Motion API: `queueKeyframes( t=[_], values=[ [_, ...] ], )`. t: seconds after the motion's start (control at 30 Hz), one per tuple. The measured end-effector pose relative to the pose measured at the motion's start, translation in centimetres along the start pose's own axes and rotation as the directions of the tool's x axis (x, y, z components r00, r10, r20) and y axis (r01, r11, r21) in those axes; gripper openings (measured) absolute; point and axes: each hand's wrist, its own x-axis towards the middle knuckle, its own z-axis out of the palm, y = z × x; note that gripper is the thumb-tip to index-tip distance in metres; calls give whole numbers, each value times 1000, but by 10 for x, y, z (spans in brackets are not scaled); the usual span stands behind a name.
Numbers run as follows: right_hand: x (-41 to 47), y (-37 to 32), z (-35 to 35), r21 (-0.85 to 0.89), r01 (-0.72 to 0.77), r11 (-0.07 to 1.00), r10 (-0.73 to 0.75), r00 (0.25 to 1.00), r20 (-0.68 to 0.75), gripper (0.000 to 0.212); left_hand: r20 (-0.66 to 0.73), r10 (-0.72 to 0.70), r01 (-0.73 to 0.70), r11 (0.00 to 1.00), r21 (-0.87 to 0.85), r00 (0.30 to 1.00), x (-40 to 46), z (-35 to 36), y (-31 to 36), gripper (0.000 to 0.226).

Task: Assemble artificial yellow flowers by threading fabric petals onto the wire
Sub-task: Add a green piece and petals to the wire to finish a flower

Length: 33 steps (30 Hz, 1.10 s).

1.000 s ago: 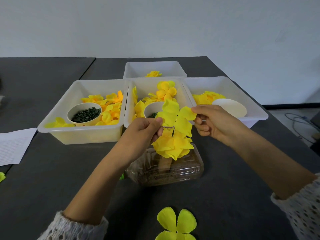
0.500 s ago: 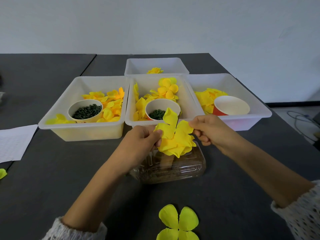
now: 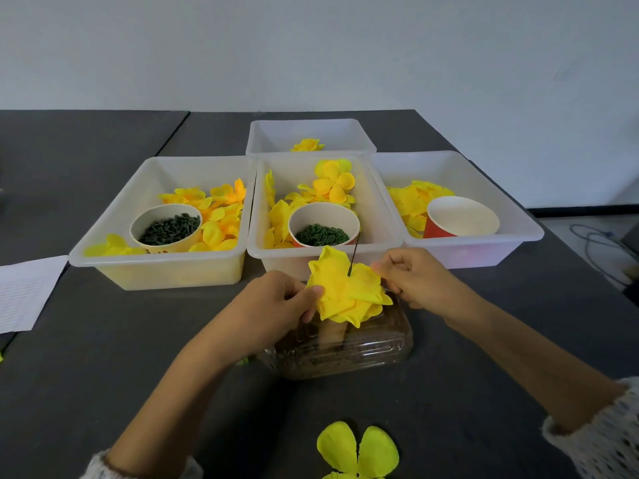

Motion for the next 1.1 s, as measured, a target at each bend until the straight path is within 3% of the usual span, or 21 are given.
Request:
queueKeyframes(
  t=[0.07, 0.17, 0.23, 0.27, 0.33, 0.4, 0.47, 0.53, 0.6, 0.67, 0.7, 0.83, 1.1],
  values=[
    [4, -5, -9, -89, 38, 995, -43, 997, -57, 36, -13, 35, -34, 998, 48, 999, -6, -16, 1, 61],
    [20, -14, -35, -215, 140, 967, -197, 942, -271, 29, -238, 106, -89, 993, 82, 965, -16, -38, 2, 64],
    [37, -24, -55, -330, 167, 929, -297, 869, -395, 19, -386, 213, -183, 977, 113, 898, -22, -41, 11, 50],
    [48, -29, -63, -377, 163, 912, -324, 851, -414, 18, -396, 284, -246, 959, 144, 873, -24, -38, 18, 37],
    [72, -39, -67, -435, 168, 885, -336, 877, -345, 22, -294, 387, -311, 910, 273, 874, -24, -25, 30, 26],
    [99, -44, -62, -494, 180, 850, -318, 924, -211, 27, -145, 386, -303, 866, 398, 911, -19, -10, 34, 36],
    [126, -41, -63, -581, 115, 806, -281, 938, -202, 27, -54, 339, -268, 823, 500, 939, -12, 4, 30, 47],
    [146, -32, -77, -729, -138, 670, -166, 930, -329, 20, -7, 318, -265, 802, 536, 948, -8, 14, 22, 55],
    [147, -22, -95, -833, -364, 417, -19, 912, -409, 21, 14, 334, -289, 794, 534, 942, -8, 21, 12, 58],
    [143, -11, -107, -877, -419, 237, 128, 908, -399, 19, 29, 350, -311, 785, 536, 936, -7, 23, 4, 60],
    [142, -4, -111, -894, -398, 207, 196, 912, -361, 19, 32, 361, -320, 780, 537, 932, -7, 24, 0, 62],
    [137, 18, -116, -892, -323, 317, 417, 892, -175, 25, 37, 421, -366, 737, 569, 906, -3, 26, -11, 66],
    [137, 35, -119, -873, -259, 414, 303, 943, -136, 23, 6, 477, -365, 664, 653, 879, 2, 31, -17, 68]
  ],
)
